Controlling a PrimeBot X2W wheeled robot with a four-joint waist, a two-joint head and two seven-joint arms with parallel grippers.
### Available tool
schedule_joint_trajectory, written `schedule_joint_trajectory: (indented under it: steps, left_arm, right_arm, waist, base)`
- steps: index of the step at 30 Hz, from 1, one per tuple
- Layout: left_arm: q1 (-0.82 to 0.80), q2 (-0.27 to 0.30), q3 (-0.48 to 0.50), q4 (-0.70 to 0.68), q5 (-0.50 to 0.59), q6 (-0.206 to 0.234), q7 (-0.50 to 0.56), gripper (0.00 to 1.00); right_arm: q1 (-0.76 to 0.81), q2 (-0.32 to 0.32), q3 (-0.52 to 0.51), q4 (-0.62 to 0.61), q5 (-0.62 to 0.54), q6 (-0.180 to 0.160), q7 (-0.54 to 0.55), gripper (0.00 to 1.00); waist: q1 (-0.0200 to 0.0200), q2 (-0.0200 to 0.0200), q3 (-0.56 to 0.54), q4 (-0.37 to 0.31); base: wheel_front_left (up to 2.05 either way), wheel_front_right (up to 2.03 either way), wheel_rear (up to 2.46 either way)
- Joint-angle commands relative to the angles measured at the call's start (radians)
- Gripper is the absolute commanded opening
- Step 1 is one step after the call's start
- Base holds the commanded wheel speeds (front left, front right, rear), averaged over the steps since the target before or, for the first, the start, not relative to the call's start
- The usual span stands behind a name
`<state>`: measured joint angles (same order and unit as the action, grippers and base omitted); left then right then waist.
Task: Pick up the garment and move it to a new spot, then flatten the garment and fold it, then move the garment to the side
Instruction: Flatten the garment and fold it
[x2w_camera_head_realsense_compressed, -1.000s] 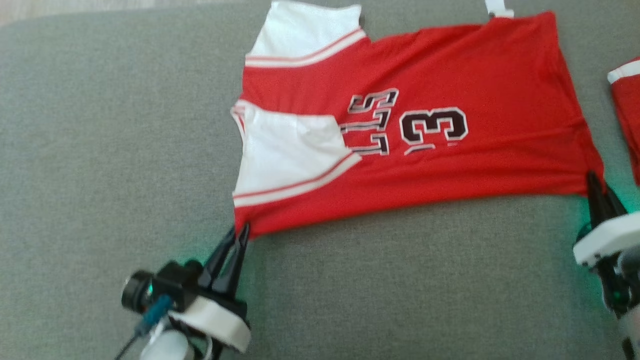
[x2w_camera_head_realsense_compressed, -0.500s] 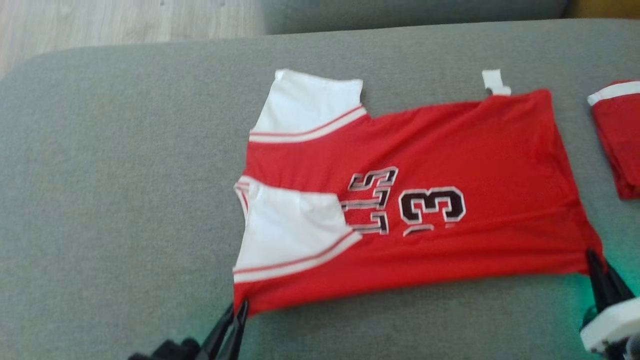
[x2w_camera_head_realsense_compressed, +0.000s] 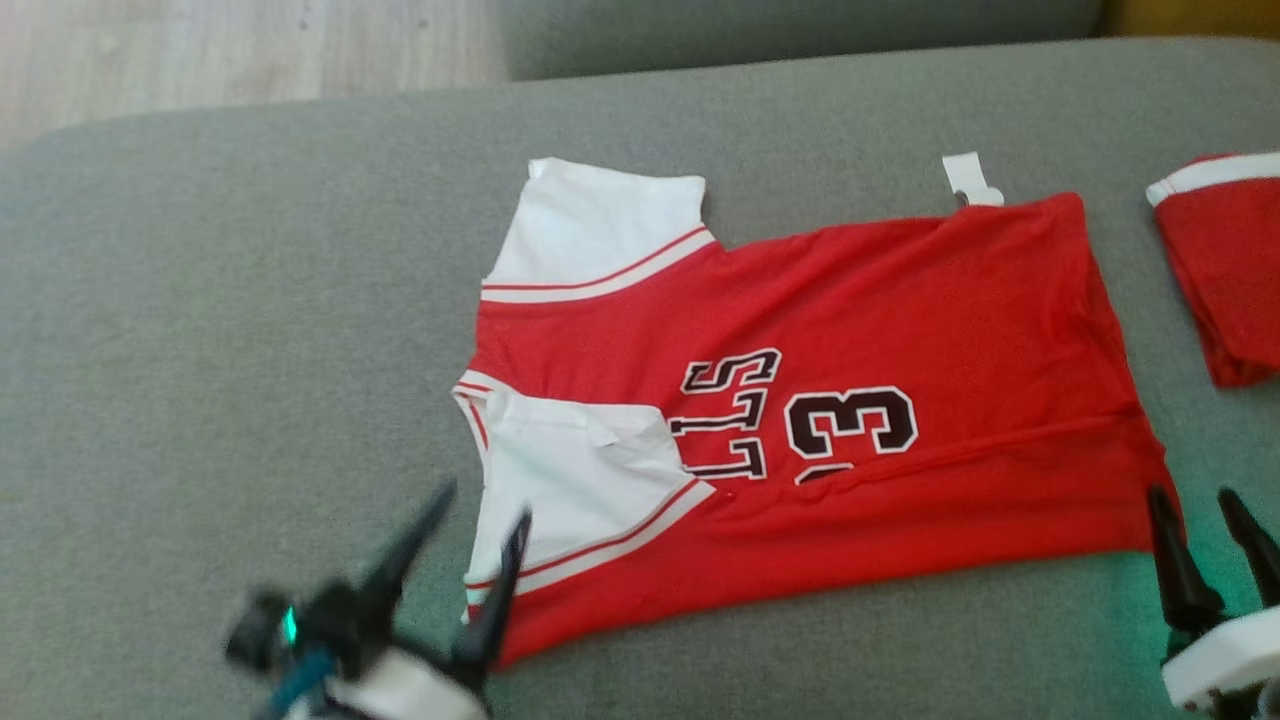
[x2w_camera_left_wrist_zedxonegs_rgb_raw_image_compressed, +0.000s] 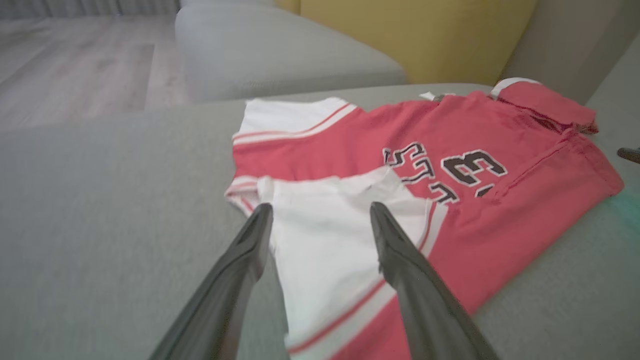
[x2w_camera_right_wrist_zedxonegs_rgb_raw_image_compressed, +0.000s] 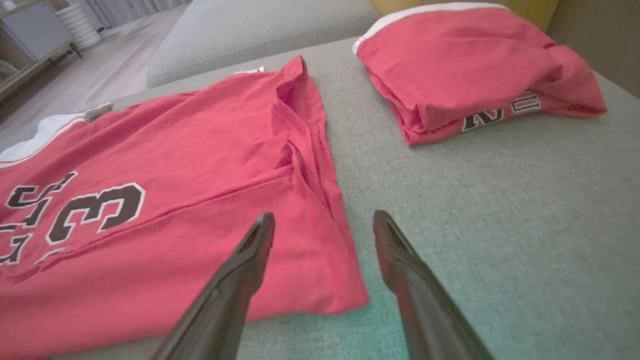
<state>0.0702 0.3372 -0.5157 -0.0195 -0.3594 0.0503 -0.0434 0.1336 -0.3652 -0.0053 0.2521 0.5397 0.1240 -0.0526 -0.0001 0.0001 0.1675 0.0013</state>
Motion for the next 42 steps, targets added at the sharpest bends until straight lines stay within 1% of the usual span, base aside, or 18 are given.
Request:
schedule_joint_trajectory:
  steps: [1,3,5,8,11,12,17,20,22,26,28,30,33,42]
  left_arm:
    - [-0.108,0.029,0.049,-0.046,0.014,-0.015,0.010,1.00]
    - [-0.193,0.045,0.061,-0.056,0.013,-0.042,0.034,1.00]
    - [-0.284,0.050,0.076,-0.054,-0.016,-0.081,0.070,1.00]
    - [-0.433,0.068,0.100,-0.022,-0.058,-0.126,0.138,1.00]
    - [-0.578,0.083,0.113,0.051,-0.116,-0.155,0.218,1.00]
    - [-0.670,0.095,0.112,0.117,-0.159,-0.167,0.281,1.00]
    - [-0.886,0.152,0.069,0.289,-0.210,-0.179,0.413,1.00]
    - [-0.977,0.180,0.033,0.370,-0.236,-0.180,0.478,1.00]
    - [-1.000,0.189,0.022,0.392,-0.248,-0.180,0.496,1.00]
    - [-1.070,0.228,-0.039,0.459,-0.294,-0.181,0.582,1.00]
    - [-1.095,0.251,-0.067,0.495,-0.294,-0.181,0.626,1.00]
    - [-1.114,0.275,-0.090,0.527,-0.275,-0.181,0.645,1.00]
    - [-1.126,0.304,-0.116,0.571,-0.244,-0.181,0.631,1.00]
    - [-1.124,0.314,-0.158,0.616,-0.267,-0.181,0.578,1.00]
  right_arm:
    - [-0.018,-0.024,0.003,-0.055,-0.014,0.007,-0.006,1.00]
    - [-0.040,-0.016,0.001,-0.079,-0.028,0.007,-0.004,1.00]
    - [-0.064,-0.009,0.010,-0.098,-0.042,0.007,0.003,1.00]
    - [-0.099,0.002,0.032,-0.119,-0.060,0.007,0.016,1.00]
    - [-0.129,0.015,0.050,-0.130,-0.072,0.007,0.022,1.00]
    - [-0.151,0.021,0.060,-0.134,-0.076,0.007,0.016,1.00]
    - [-0.200,0.034,0.087,-0.125,-0.079,0.007,-0.002,1.00]
    - [-0.220,0.048,0.102,-0.124,-0.080,0.007,-0.009,1.00]
    - [-0.228,0.053,0.107,-0.123,-0.079,0.007,-0.010,1.00]
    - [-0.249,0.062,0.120,-0.113,-0.075,0.007,-0.023,1.00]
    - [-0.257,0.064,0.125,-0.108,-0.074,0.007,-0.032,1.00]
    - [-0.265,0.067,0.128,-0.103,-0.072,0.007,-0.041,1.00]
    - [-0.274,0.076,0.137,-0.095,-0.068,0.007,-0.049,1.00]
    - [-0.277,0.080,0.138,-0.061,-0.052,0.007,-0.077,1.00]
  waist:
    - [0.0001,-0.0001,0.022,-0.013]
    - [0.0001,-0.0001,0.046,-0.025]
    - [0.0001,-0.0001,0.068,-0.037]
    - [0.0001,-0.0001,0.098,-0.059]
    - [0.0001,-0.0001,0.124,-0.082]
    - [0.0001,-0.0001,0.143,-0.099]
    - [0.0001,-0.0001,0.192,-0.155]
    - [0.0001,-0.0001,0.219,-0.192]
    - [0.0001,-0.0001,0.228,-0.205]
    - [0.0001,-0.0001,0.260,-0.247]
    - [0.0001,-0.0001,0.271,-0.264]
    - [0.0001,-0.0001,0.279,-0.279]
    - [0.0001,-0.0001,0.289,-0.303]
    - [0.0001,-0.0001,0.310,-0.331]
  base:
    - [0.00,0.00,0.00]
    - [0.00,0.00,0.00]
    - [0.00,0.00,0.00]
    - [0.00,0.00,0.00]
    - [0.00,0.00,0.00]
    - [0.00,0.00,0.00]
    - [0.00,0.00,0.00]
    - [0.00,0.00,0.00]
    - [0.00,0.00,0.00]
    - [0.00,0.00,0.00]
    - [0.00,0.00,0.00]
    - [0.00,0.00,0.00]
    - [0.00,0.00,0.00]
    - [0.00,0.00,0.00]
